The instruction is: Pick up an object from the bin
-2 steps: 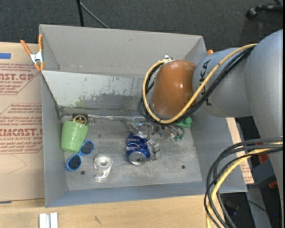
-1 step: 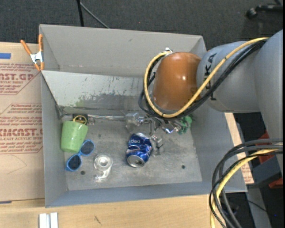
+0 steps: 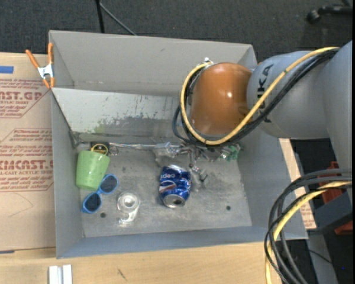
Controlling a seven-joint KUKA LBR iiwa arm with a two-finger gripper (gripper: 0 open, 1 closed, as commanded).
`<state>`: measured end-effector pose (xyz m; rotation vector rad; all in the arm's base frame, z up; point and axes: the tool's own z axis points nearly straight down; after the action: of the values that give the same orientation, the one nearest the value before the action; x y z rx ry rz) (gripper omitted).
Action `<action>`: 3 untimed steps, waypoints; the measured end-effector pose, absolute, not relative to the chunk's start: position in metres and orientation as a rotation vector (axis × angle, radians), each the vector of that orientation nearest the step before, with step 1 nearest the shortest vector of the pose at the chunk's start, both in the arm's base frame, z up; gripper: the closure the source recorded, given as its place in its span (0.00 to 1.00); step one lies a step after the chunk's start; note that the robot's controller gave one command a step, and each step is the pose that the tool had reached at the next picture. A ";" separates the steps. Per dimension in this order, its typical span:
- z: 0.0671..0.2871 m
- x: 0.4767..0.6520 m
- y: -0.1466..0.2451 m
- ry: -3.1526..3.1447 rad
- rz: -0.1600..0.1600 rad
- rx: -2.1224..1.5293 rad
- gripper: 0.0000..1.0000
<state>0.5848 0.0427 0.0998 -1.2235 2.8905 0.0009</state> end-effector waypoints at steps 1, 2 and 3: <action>0.071 0.588 0.046 2.743 -0.002 -1.521 0.00; 0.071 0.589 0.048 2.740 -0.001 -1.515 0.00; 0.072 0.589 0.048 2.740 -0.001 -1.516 1.00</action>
Offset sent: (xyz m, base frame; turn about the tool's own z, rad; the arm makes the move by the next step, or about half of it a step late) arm 0.0021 0.0025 -0.0298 -0.2126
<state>0.5891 0.0475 0.0715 -1.5155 2.7402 -0.0006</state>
